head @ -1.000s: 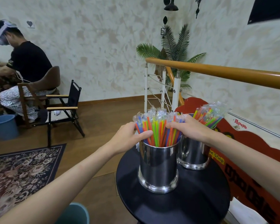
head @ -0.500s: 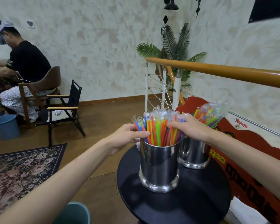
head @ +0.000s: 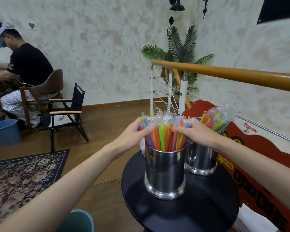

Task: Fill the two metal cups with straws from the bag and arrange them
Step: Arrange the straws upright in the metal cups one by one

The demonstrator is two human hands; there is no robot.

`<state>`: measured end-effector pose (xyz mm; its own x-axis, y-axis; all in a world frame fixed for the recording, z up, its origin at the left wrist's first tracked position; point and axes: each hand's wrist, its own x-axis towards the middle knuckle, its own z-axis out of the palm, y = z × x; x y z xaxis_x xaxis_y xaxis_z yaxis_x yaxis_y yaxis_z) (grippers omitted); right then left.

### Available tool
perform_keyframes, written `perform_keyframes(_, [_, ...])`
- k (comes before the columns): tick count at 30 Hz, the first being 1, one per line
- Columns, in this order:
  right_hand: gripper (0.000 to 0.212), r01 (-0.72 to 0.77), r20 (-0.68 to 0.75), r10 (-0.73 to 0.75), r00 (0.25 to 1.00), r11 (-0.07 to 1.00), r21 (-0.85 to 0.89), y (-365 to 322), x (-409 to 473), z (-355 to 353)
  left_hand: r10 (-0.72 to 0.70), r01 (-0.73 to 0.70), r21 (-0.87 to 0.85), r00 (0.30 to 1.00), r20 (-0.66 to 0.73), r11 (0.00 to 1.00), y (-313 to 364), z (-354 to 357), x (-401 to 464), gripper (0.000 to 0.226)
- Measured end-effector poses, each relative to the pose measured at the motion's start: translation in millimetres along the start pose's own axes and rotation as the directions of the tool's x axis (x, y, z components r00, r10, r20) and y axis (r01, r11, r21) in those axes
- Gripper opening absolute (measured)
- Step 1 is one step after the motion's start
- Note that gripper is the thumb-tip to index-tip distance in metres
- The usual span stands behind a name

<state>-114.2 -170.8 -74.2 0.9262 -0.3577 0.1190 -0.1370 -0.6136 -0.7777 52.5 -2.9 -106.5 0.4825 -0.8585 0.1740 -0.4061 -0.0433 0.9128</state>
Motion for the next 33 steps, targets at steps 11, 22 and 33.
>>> perform_keyframes(11, [0.126, -0.066, -0.082, 0.062, 0.995, 0.997, -0.048, 10.0, -11.8, -9.2, 0.087, -0.090, 0.036, 0.993, 0.079, 0.995, 9.8, 2.6, 17.8, 0.143])
perform_keyframes(22, [0.106, 0.042, 0.057, -0.051, 0.997, 0.988, 0.148, 23.6, -10.7, 9.8, 0.137, -0.155, 0.109, 0.978, 0.155, 0.982, 5.2, 25.5, 26.2, 0.091])
perform_keyframes(33, [0.088, 0.081, -0.080, -0.074, 0.994, 0.992, 0.091, 7.3, 10.3, -2.6, 0.289, -0.291, 0.212, 0.956, 0.037, 0.933, 39.4, 33.6, 42.1, 0.043])
